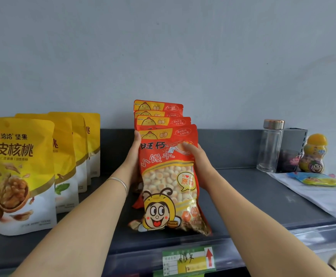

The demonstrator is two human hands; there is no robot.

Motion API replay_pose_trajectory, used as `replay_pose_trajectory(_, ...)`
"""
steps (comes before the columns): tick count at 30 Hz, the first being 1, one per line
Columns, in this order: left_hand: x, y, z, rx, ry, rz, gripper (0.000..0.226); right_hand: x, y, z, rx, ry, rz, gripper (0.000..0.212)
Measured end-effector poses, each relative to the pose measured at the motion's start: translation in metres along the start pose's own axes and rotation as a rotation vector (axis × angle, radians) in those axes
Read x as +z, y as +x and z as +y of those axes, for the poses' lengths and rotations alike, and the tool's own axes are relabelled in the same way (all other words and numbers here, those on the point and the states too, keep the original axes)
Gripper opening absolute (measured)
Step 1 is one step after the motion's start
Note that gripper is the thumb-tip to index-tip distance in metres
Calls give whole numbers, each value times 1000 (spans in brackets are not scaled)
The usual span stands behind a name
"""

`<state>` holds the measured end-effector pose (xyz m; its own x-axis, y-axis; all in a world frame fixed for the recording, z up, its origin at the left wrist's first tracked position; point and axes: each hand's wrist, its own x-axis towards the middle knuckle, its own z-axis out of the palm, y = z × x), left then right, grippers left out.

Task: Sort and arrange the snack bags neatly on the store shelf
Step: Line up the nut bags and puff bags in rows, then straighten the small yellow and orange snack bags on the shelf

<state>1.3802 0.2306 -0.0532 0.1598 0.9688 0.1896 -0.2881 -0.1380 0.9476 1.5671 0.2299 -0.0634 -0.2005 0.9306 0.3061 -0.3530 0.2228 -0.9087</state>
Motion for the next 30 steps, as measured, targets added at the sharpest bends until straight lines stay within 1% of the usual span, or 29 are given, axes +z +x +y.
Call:
replay_pose_trajectory(3, 1, -11, 1, 10, 61, 75, 66, 3, -5, -3, 1, -8, 3, 48)
replay_pose_trajectory(4, 0, -17, 2, 26, 84, 101, 75, 5, -7, -5, -2, -24, 9, 43)
replay_pose_trajectory(6, -6, -22, -1, 22, 105, 163, 109, 8, -10, -7, -9, -79, 47, 33)
replay_pose_trajectory(7, -7, -27, -1, 28, 118, 196, 118, 9, -11, -7, -13, -108, 73, 33)
replay_pose_trajectory(8, -6, -32, 0, 50, 142, 220, 115, 9, -11, -7, -17, -130, 105, 36)
replay_pose_trajectory(10, 1, -45, 5, 104, 209, 250, 89, 12, -12, -7, -5, -159, 187, 56)
replay_pose_trajectory(11, 3, -47, 6, 123, 242, 259, 80, 12, -13, -7, 1, -194, 237, 67)
replay_pose_trajectory(12, 6, -50, 8, 139, 277, 277, 74, 13, -15, -9, 0, -247, 285, 72)
replay_pose_trajectory(16, 15, -67, 17, 218, 403, 430, 62, 15, -32, -21, -124, -530, 454, 64)
replay_pose_trajectory(19, 21, -78, 21, 317, 562, 506, 53, 20, -45, -33, -217, -732, 523, 55)
replay_pose_trajectory(21, 26, -85, 23, 376, 654, 516, 47, 26, -52, -40, -290, -852, 524, 48)
replay_pose_trajectory(24, 29, -98, 28, 445, 809, 512, 37, 42, -62, -46, -402, -984, 450, 39)
replay_pose_trajectory(27, 26, -112, 35, 494, 1059, 554, 33, 69, -69, -46, -467, -1067, 348, 36)
replay_pose_trajectory(30, 17, -131, 49, 552, 1241, 595, 30, 101, -72, -40, -522, -1102, 243, 36)
